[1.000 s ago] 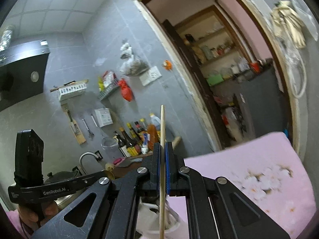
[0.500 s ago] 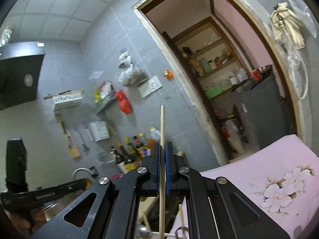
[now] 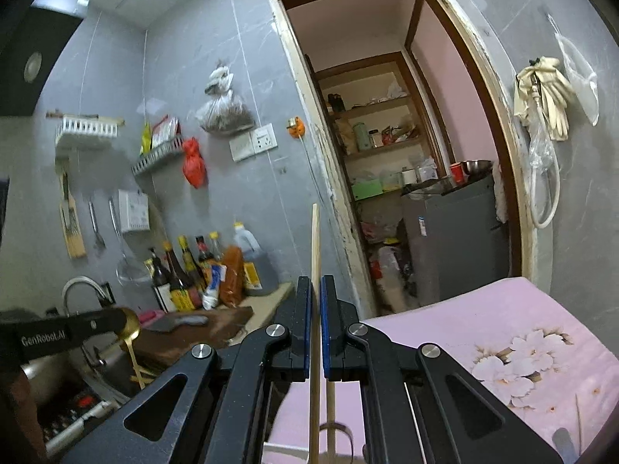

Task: Organize utensils
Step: 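Lower the chopstick and knife into the caddy and open both tools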

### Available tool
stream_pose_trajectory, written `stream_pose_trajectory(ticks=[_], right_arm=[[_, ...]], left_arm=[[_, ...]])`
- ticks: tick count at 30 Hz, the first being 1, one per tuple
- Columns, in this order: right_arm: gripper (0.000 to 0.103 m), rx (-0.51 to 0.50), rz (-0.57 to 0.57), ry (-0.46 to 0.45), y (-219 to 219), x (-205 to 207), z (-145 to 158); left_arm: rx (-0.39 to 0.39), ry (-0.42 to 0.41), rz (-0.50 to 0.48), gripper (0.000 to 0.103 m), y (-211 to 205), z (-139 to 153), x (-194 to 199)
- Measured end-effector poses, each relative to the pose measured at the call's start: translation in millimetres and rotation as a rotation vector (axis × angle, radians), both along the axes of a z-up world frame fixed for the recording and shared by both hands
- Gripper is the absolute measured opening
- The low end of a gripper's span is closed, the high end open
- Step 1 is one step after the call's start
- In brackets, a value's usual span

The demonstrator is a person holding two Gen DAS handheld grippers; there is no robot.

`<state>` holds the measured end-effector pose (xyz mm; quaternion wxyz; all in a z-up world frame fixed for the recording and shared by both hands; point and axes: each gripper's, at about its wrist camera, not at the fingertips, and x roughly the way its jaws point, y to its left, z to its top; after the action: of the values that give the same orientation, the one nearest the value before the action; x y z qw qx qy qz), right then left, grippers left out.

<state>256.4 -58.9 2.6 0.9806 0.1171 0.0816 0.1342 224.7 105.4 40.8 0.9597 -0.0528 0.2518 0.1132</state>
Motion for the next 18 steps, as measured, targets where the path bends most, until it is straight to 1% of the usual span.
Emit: stream_pose_trajectory(ticks=[6, 8, 12, 18], right_arm=[[0.004, -0.019, -0.011, 0.031, 3.0, -0.9, -10.6], [0.004, -0.023, -0.015, 0.027, 1.0, -1.5, -12.2], [0.004, -0.028, -0.016, 0.027, 2.1, -1.5, -11.0], [0.004, -0.021, -0.012, 0.031, 1.2, -2.2, -11.0]], left_arm=[[0.101, -0.003, -0.041, 0.003, -16.3, -8.7, -1.3], [0.123, -0.003, -0.045, 0.003, -20.8, -11.0, -1.6], [0.133, 0.015, -0.061, 0.003, -26.6, -19.3, 0.0], [0.117, 0.038, -0.07, 0.003, -26.2, -27.8, 1.2]])
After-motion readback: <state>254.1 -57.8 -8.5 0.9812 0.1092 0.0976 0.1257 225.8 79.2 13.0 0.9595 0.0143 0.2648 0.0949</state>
